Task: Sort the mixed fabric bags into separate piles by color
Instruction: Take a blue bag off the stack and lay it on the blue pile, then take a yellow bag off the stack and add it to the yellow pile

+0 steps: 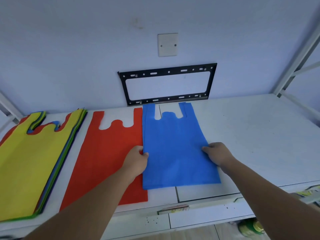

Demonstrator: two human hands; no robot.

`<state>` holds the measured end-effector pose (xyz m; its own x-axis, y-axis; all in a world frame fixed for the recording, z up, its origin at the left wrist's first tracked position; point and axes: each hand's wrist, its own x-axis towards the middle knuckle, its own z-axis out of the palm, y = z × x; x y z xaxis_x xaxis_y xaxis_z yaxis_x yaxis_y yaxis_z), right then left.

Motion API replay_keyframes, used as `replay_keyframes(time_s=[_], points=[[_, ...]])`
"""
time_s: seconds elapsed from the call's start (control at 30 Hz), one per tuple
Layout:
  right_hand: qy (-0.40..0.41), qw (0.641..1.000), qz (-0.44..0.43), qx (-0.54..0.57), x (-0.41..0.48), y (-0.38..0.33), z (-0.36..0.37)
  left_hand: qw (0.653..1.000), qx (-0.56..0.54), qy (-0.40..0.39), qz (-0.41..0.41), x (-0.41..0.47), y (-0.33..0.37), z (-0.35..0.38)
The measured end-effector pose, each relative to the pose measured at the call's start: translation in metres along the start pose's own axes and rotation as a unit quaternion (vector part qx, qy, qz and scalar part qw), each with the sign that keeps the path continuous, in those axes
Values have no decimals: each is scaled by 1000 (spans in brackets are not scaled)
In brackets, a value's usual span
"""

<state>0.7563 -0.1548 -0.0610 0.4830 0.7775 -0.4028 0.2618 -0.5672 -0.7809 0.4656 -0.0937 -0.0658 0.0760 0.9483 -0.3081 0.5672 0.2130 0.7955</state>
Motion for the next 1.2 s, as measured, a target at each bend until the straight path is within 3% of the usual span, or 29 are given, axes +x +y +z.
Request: replay_keyframes(time_s=[0.63,0.9,1.2], points=[[42,998,-12,-40,-18,7,-15,998,28,-55,10,-30,16,10],[80,967,-152,-189,-37,-19,9,980,171,48,83,-48,10,-23],[-56,918,-277,-280,-88,-61,106,969,215,50,109,-67,-32,-110]])
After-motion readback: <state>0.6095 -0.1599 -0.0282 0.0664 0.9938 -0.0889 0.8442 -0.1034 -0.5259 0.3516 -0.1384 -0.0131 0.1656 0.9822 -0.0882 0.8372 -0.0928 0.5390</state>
